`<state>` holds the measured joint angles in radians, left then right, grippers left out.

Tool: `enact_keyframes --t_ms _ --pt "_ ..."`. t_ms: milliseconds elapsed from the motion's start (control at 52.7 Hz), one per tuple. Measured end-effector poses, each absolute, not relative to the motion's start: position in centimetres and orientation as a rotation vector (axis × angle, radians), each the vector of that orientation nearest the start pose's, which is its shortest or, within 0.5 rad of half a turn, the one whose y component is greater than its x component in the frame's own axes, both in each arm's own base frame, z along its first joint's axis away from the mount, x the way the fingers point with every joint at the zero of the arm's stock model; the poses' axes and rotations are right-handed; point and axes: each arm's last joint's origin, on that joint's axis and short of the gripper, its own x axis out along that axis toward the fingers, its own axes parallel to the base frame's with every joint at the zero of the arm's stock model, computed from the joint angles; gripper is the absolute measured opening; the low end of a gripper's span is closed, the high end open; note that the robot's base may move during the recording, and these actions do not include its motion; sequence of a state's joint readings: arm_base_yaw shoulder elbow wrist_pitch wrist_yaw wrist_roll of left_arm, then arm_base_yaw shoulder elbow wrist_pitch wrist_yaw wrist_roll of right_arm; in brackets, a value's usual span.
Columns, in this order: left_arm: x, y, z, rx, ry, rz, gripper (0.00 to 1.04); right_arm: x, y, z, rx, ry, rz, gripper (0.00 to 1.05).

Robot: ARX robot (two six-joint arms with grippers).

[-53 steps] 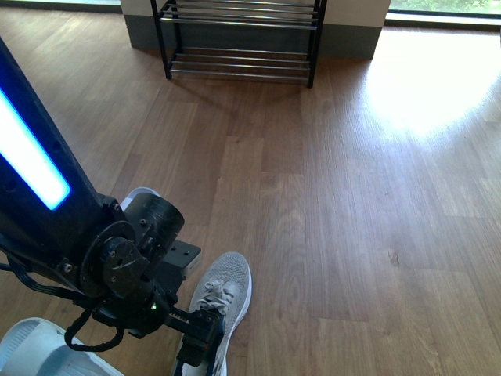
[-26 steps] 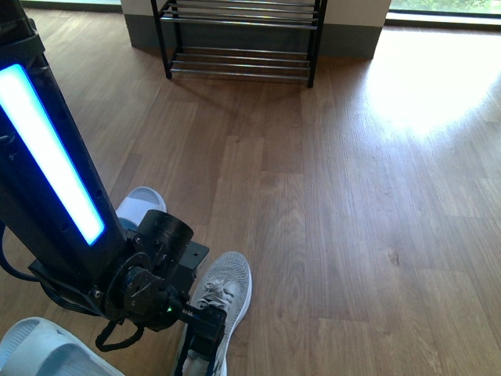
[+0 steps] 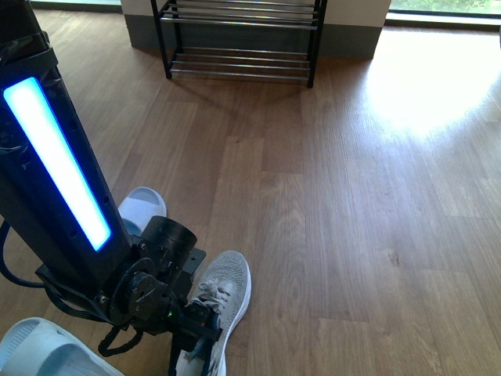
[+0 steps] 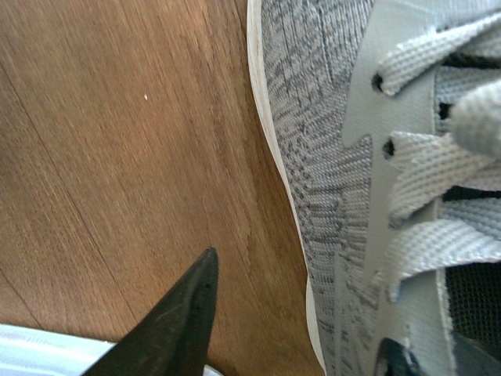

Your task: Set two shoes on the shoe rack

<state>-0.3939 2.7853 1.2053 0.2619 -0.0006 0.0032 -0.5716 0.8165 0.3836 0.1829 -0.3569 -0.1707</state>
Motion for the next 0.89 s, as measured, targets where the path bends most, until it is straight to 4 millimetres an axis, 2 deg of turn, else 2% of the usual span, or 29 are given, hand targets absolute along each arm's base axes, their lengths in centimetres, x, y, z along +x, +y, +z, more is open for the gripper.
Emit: enact_keyframes --t_ms 114,266,323,456,513,570,608,703,760,893 --pt "32.1 -13.3 -14.5 0.282 1.334 -0.318 0.26 15.6 -8.8 22.4 -0.057 0.241 -0.194 0.01" --pt "32.1 -13.2 -14.6 0.285 1.336 -0.308 0.07 15.6 -8.8 22.4 -0.058 0.241 -0.194 0.01" --pt "32.2 -13.1 -14.5 0.28 1.336 -0.298 0.01 15.6 -8.8 22.4 -0.057 0.241 -0.194 0.01" --pt "32.0 -12.4 -12.8 0.223 1.343 -0.223 0.02 15.6 -8.8 22.4 -0.057 0.241 -0.194 0.01" --pt "31.9 -11.6 -10.6 0.172 1.335 -0.179 0.02 15.6 -8.8 22.4 -0.058 0.241 -0.194 0.01" --pt "32.1 -10.8 -7.2 0.11 1.299 -0.137 0.02 15.6 -8.8 22.4 -0.058 0.241 -0.194 0.01" --pt "32.1 -10.7 -6.0 0.09 1.281 -0.128 0.02 15.6 -8.8 22.4 -0.058 0.241 -0.194 0.01" --pt "32.2 -10.3 -1.0 0.039 1.195 -0.127 0.02 15.6 -8.8 22.4 -0.057 0.241 -0.194 0.01" --pt "31.8 -10.1 2.4 0.01 1.13 -0.136 0.02 15.6 -8.8 22.4 -0.057 0.241 -0.193 0.01" --pt "30.2 -9.1 7.9 -0.013 1.006 -0.133 0.02 15.6 -8.8 22.4 -0.057 0.241 -0.193 0.01"
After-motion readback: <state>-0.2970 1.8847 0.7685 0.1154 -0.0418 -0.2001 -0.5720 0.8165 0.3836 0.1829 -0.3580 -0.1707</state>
